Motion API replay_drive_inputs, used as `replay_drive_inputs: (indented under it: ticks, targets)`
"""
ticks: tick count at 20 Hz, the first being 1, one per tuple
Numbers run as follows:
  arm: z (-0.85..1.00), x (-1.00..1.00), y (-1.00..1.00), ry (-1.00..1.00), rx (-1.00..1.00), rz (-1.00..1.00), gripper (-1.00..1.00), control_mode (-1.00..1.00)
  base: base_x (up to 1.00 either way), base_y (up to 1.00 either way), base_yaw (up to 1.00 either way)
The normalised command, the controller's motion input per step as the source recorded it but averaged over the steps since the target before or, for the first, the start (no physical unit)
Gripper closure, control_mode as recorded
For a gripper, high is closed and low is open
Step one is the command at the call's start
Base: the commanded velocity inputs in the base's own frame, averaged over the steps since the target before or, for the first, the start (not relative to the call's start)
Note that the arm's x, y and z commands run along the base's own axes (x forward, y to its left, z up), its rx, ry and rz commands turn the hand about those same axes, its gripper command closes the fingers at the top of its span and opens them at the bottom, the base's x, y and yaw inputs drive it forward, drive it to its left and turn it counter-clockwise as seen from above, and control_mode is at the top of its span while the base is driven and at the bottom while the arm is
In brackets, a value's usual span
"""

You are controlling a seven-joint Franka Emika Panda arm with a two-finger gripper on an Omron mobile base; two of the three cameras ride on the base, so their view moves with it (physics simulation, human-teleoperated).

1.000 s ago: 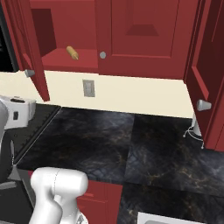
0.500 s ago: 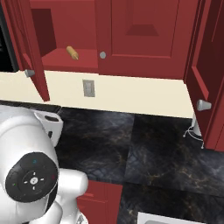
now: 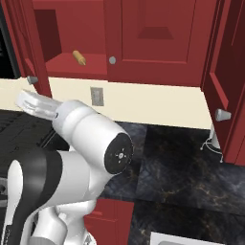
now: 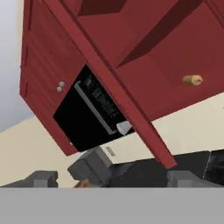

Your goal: Open the cabinet, retrieve the rolling pin, and place it next to the meat on the cutting board to prepare for tenderizing.

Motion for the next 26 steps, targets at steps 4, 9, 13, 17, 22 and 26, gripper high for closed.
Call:
replay_drive_inputs:
  ticks: [4,9,13,17,22,26]
  targets:
    - [-0.01,0.99,-0.01,0.06,0.07,0.04,-1.00,-1.00,0.00,0.00,0.00]
    - [-0.07,0.82,0.00,0.09,0.04,0.02,-1.00,-1.00,0.00,0.00,0.00]
    - [-0.09,0.37,0.11,0.13,0.00,0.05,-1.00,-1.00,0.00,0.00,0.00]
    - [-0.17,0.10,0.26,0.12,0.00,0.10,-1.00,-1.00,0.00,0.00,0.00]
    - [-0.13,0.22,0.40,0.13,0.00,0.09,-1.00,-1.00,0.00,0.00,0.00]
    - [-0.06,0.33,0.51,0.14,0.00,0.06,-1.00,-1.00,0.00,0.00,0.00]
